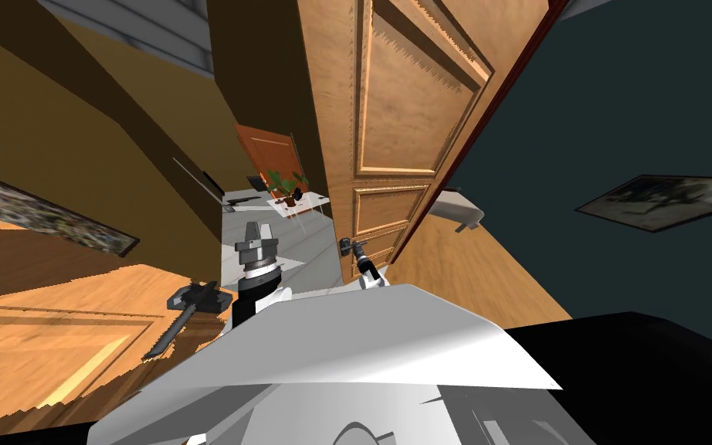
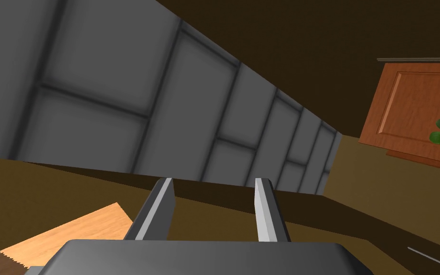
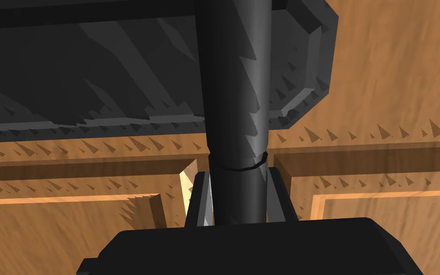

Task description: Push the door open

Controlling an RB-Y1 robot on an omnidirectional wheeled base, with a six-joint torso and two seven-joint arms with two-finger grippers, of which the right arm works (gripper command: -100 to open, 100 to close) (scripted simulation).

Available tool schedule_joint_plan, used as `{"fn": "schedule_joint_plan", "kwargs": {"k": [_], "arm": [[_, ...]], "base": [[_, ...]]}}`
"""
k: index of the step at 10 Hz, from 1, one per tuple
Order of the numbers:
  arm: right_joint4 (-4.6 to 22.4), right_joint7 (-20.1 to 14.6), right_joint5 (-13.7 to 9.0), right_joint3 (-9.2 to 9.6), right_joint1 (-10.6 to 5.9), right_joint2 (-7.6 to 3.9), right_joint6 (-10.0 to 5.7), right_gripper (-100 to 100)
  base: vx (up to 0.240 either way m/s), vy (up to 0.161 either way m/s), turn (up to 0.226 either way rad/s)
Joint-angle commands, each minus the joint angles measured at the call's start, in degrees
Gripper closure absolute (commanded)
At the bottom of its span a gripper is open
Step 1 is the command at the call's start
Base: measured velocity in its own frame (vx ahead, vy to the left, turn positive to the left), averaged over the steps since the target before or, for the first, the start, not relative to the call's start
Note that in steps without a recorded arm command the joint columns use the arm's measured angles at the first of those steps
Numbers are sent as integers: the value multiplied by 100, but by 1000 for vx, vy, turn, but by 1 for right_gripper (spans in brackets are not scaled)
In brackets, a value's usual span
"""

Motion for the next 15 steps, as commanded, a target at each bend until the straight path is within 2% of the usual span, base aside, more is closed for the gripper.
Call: {"fn": "schedule_joint_plan", "kwargs": {"k": [1,3,4,5,7,8,10,11,15], "arm": [[-13,0,1,-177,-61,53,1,100],[47,2,10,-301,-108,154,5,100],[30,1,7,-268,-67,112,11,100],[18,19,-16,-407,-78,-82,3,100],[11,42,-39,-538,-79,-187,2,100],[8,55,-51,-612,-80,-204,2,100],[2,74,-71,-723,-81,-173,1,100],[-1,86,-83,-794,-81,-118,0,100],[-11,118,-115,-978,-83,198,-1,100]], "base": [[69,141,-53],[70,182,-95],[38,63,-45],[110,72,-49],[164,101,-85],[168,148,-90],[201,145,-74],[149,103,-60],[143,144,-84]]}}
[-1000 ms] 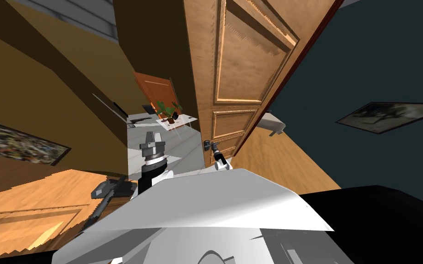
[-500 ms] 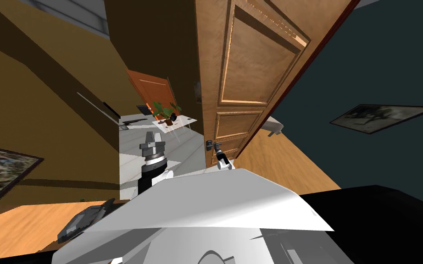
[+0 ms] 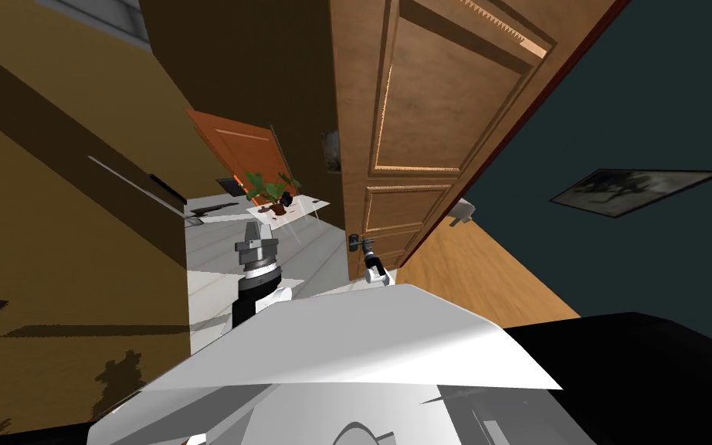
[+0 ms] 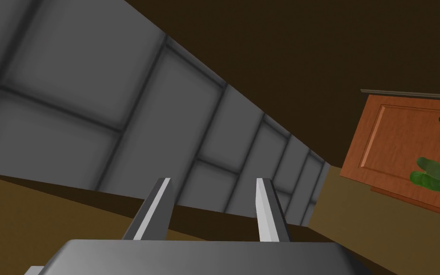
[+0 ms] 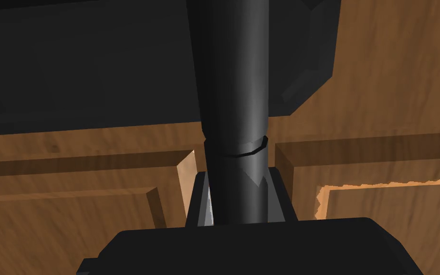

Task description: Push the door open

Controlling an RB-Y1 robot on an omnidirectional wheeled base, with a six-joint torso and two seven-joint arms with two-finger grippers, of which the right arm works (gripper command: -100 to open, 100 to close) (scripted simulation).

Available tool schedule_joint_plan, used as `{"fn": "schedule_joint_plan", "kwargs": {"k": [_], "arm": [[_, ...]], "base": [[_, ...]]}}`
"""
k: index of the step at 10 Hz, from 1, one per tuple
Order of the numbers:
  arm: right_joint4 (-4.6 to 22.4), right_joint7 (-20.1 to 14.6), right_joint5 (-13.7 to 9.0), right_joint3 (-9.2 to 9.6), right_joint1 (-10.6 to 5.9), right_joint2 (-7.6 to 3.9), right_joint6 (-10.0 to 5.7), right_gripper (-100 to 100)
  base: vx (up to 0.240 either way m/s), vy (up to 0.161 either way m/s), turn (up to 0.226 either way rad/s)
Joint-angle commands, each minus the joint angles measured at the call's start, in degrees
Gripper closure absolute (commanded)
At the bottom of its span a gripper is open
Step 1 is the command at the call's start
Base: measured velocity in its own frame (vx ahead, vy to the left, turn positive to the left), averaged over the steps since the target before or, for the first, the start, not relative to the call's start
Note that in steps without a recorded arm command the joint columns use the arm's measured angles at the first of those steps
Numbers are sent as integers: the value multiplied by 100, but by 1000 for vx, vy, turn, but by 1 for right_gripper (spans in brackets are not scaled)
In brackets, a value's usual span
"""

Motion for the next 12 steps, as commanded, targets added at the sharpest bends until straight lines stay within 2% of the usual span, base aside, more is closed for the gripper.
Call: {"fn": "schedule_joint_plan", "kwargs": {"k": [1,2,4,7,10,12], "arm": [[0,0,0,0,0,0,0,100],[-38,10,-10,2,25,-114,-14,100],[-67,22,-14,30,59,-196,-14,100],[-146,51,-26,104,148,-316,-14,100],[-220,79,-37,174,233,-328,-14,100],[-278,101,-46,228,298,-272,-14,100]], "base": [[56,65,-48],[95,-38,-131],[139,-35,-83],[186,54,-163],[183,96,-192],[143,134,-203]]}}
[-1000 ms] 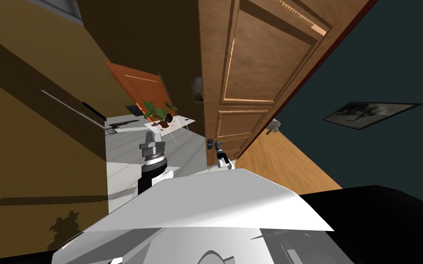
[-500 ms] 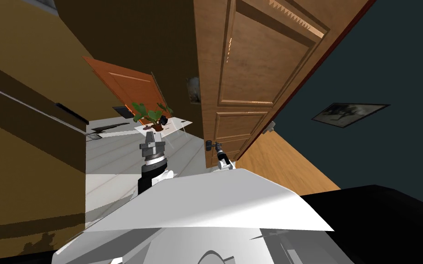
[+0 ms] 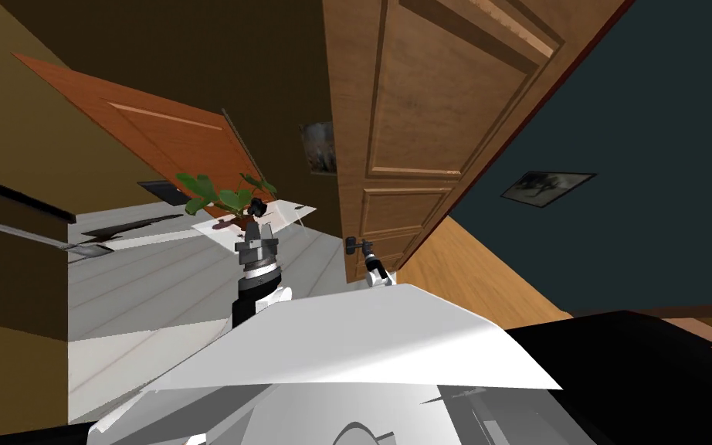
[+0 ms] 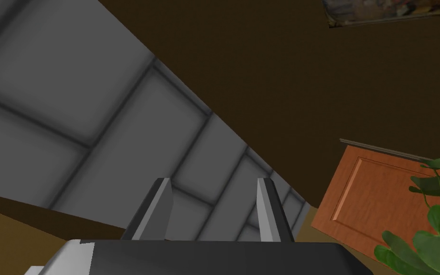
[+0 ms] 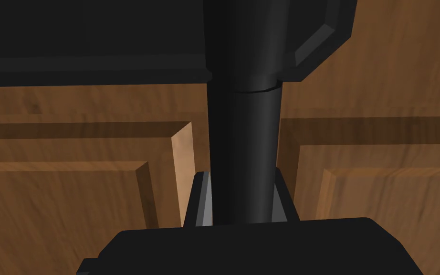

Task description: Push the door open

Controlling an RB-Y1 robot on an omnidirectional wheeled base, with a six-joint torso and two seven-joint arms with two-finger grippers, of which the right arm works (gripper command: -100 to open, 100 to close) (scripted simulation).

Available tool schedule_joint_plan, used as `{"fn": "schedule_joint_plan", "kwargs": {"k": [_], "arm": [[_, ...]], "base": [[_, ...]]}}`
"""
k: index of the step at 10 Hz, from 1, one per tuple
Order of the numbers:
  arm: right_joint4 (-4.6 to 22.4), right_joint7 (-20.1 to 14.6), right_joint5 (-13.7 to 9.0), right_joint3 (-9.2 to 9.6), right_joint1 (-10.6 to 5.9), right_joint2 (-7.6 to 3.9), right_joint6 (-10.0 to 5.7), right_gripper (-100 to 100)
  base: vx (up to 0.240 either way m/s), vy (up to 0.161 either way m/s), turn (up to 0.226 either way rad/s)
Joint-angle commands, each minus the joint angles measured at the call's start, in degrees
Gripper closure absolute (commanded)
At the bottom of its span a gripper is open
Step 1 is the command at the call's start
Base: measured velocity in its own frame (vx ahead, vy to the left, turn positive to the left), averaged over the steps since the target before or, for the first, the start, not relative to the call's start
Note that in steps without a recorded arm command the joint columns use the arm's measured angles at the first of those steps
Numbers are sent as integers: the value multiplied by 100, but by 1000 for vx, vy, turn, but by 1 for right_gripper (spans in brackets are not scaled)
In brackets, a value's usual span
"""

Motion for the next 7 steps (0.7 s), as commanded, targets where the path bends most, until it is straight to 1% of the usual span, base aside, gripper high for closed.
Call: {"fn": "schedule_joint_plan", "kwargs": {"k": [1,3,5,6,7], "arm": [[-42,7,-19,-22,50,16,-28,100],[-87,24,-26,19,100,128,-28,100],[-123,38,-31,54,141,268,-28,100],[-156,32,-40,-36,150,189,-18,100],[-143,36,-55,-159,127,24,-22,100]], "base": [[137,163,-184],[84,158,-197],[61,138,-134],[19,39,-68],[93,69,-72]]}}
